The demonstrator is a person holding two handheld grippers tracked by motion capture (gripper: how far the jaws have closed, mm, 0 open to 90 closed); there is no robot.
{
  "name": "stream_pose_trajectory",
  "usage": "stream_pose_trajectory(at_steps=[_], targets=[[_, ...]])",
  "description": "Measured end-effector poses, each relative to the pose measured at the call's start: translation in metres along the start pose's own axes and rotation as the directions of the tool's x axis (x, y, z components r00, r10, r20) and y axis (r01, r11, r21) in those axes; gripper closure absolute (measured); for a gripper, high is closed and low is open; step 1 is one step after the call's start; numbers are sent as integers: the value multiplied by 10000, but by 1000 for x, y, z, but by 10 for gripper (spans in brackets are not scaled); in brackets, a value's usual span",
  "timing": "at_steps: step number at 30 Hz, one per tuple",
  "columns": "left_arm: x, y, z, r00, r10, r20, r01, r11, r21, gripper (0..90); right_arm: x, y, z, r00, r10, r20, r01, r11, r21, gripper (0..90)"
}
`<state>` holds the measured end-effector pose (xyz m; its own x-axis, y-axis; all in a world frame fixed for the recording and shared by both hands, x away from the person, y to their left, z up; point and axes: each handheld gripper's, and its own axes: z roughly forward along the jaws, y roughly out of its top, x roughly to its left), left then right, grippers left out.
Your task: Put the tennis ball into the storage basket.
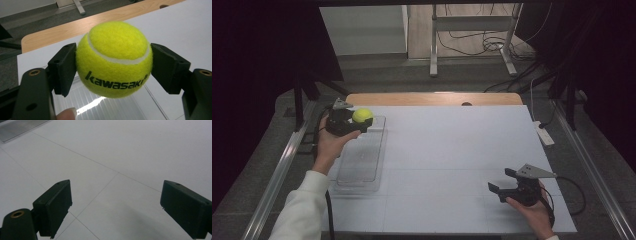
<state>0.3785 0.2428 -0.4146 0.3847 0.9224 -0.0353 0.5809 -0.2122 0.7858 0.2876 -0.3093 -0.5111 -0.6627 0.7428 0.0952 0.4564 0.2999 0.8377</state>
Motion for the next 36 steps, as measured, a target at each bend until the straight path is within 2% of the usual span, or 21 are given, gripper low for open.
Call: stream_pose_trajectory(at_steps=[20,36], targets=[[11,-1,4,9992,-215,-346,221,9996,163,265,1,0,0,10000,-9,14,9,10000,12,103],[30,-9,16,9952,-592,-785,640,9961,603,265,0,0,1,10000,2,27,-2,10000,67,103]])
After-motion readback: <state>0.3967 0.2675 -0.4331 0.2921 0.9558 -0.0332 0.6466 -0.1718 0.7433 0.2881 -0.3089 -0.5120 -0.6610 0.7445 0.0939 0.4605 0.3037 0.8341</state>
